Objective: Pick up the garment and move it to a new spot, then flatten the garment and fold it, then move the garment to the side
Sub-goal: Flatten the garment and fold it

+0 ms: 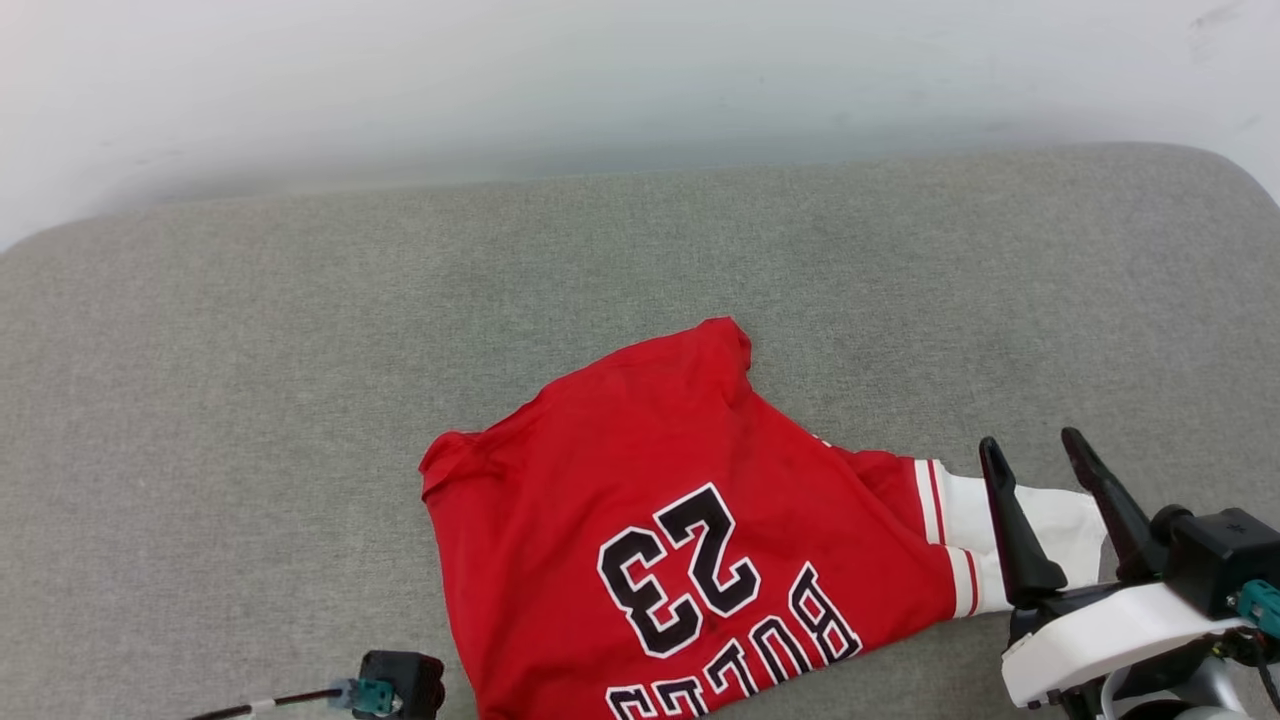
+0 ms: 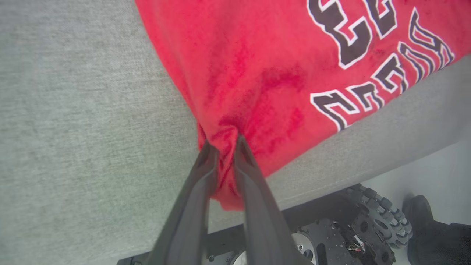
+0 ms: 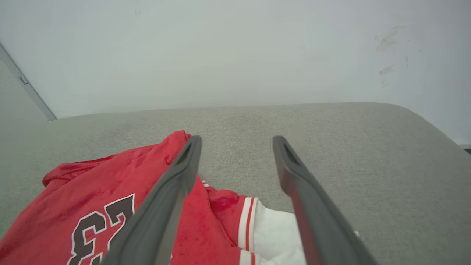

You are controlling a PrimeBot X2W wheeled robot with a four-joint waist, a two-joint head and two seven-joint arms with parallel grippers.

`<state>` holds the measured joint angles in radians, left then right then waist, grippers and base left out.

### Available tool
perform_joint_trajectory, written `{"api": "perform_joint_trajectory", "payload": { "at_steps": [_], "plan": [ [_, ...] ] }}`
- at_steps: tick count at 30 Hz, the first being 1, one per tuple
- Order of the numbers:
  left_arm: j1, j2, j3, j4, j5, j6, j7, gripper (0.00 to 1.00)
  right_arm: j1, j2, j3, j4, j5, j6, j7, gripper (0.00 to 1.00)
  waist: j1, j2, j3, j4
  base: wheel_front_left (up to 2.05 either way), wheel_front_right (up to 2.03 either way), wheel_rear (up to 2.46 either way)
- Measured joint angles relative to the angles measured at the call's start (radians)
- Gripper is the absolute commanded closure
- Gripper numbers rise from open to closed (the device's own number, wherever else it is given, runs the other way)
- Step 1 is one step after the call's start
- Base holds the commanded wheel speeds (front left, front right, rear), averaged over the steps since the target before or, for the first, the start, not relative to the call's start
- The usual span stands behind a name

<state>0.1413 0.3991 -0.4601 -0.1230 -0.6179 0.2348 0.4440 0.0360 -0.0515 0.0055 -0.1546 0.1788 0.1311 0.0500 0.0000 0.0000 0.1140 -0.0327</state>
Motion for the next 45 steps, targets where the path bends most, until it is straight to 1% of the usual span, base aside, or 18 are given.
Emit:
{"api": "perform_joint_trajectory", "payload": {
  "at_steps": [1, 4, 7, 11, 14, 17, 18, 24, 28, 32, 36, 37, 38, 39, 40, 41, 43, 45],
  "plan": [
    [-0.001, -0.011, -0.002, 0.007, -0.001, -0.002, -0.016, 0.0, 0.0, 0.0, -0.002, -0.004, -0.013, 0.0, 0.001, 0.0, -0.0001, 0.0, -0.002, 0.002, 0.0, 0.0, 0.0],
    [-0.012, -0.042, 0.005, 0.022, -0.008, -0.007, -0.061, 0.0, 0.004, 0.0, -0.007, -0.007, -0.016, 0.0, 0.004, 0.0, 0.0, 0.0, -0.01, 0.006, 0.0, 0.0, 0.0],
    [-0.04, -0.052, 0.023, 0.016, 0.006, -0.01, -0.12, 0.0, 0.014, 0.0, -0.01, -0.008, -0.016, 0.0, 0.01, 0.0, 0.0, 0.0, -0.022, 0.009, 0.0, 0.0, 0.0],
    [-0.073, -0.045, 0.06, -0.008, 0.035, -0.004, -0.192, 0.0, 0.018, 0.0, -0.018, -0.011, -0.003, 0.0, 0.017, 0.0, -0.0001, 0.0, -0.034, 0.009, 0.0, 0.0, 0.0],
    [-0.112, -0.016, 0.1, -0.005, 0.036, 0.003, -0.19, 0.0, 0.025, 0.0, -0.023, -0.015, -0.002, 0.0, 0.021, 0.0, -0.0001, 0.0, -0.033, 0.009, 0.0, 0.0, 0.0],
    [-0.17, 0.025, 0.127, 0.008, 0.023, -0.009, -0.144, 0.0, 0.025, 0.0, -0.022, -0.02, -0.002, 0.0, 0.023, 0.0, 0.0, 0.0, -0.019, 0.007, 0.0, 0.0, 0.0],
    [-0.193, 0.043, 0.128, 0.017, 0.021, -0.017, -0.112, 0.0, 0.023, 0.0, -0.021, -0.02, -0.002, 0.0, 0.026, 0.0, -0.0001, 0.0, -0.012, 0.006, 0.0, 0.0, 0.0],
    [-0.338, 0.108, 0.118, 0.078, -0.028, -0.094, 0.048, 0.0, -0.001, 0.0, -0.007, -0.016, 0.0, 0.0, 0.021, 0.0, 0.0, 0.0, 0.045, -0.004, 0.0, 0.0, 0.0],
    [-0.416, 0.123, 0.088, 0.135, -0.054, -0.142, 0.139, 0.0, -0.027, 0.0, 0.008, -0.005, 0.008, 0.0, 0.012, 0.0, 0.0, 0.0, 0.092, -0.017, 0.0, 0.0, 0.0],
    [-0.464, 0.128, 0.066, 0.186, -0.06, -0.164, 0.198, 0.0, -0.047, 0.0, 0.016, 0.015, 0.02, 0.0, -0.005, 0.0, 0.0, 0.0, 0.131, -0.038, 0.0, 0.0, 0.0],
    [-0.492, 0.146, 0.047, 0.246, -0.058, -0.179, 0.246, 0.0, -0.055, 0.0, 0.017, 0.039, 0.017, 0.0, -0.016, 0.0, 0.0, 0.0, 0.156, -0.062, 0.0, 0.0, 0.0],
    [-0.496, 0.152, 0.039, 0.258, -0.058, -0.183, 0.264, 0.12, -0.059, 0.0, 0.019, 0.045, 0.018, 0.0, -0.019, 0.0, 0.0, 0.0, 0.16, -0.068, 0.0, 0.0, 0.0],
    [-0.503, 0.158, 0.032, 0.268, -0.061, -0.192, 0.287, 0.42, -0.063, 0.0, 0.02, 0.049, 0.022, 0.0, -0.023, 0.0, 0.0, 0.0, 0.163, -0.073, 0.0, 0.0, 0.0],
    [-0.512, 0.161, 0.025, 0.277, -0.071, -0.201, 0.313, 0.55, -0.065, 0.0, 0.021, 0.054, 0.024, 0.0, -0.025, 0.0, 0.0, 0.0, 0.166, -0.077, 0.0, 0.0, 0.0],
    [-0.52, 0.166, 0.019, 0.284, -0.077, -0.211, 0.334, 0.79, -0.067, 0.0, 0.022, 0.059, 0.028, 0.0, -0.03, 0.0, 0.0, 0.0, 0.168, -0.08, 0.0, 0.0, 0.0],
    [-0.527, 0.172, 0.015, 0.29, -0.083, -0.222, 0.35, 1.0, -0.069, 0.0, 0.024, 0.063, 0.03, 0.0, -0.032, 0.0, 0.0, 0.0, 0.169, -0.084, 0.0, 0.0, 0.0],
    [-0.531, 0.18, 0.013, 0.297, -0.098, -0.235, 0.371, 1.0, -0.073, 0.0, 0.028, 0.072, 0.033, 0.0, -0.036, 0.0, 0.0, 0.0, 0.17, -0.09, 0.0, 0.0, 0.0],
    [-0.53, 0.181, 0.012, 0.295, -0.098, -0.243, 0.353, 1.0, -0.073, 0.0, 0.026, 0.081, 0.034, 0.0, -0.041, 0.0, 0.0, 0.0, 0.168, -0.092, 0.0, 0.0, 0.0]
  ]
}}
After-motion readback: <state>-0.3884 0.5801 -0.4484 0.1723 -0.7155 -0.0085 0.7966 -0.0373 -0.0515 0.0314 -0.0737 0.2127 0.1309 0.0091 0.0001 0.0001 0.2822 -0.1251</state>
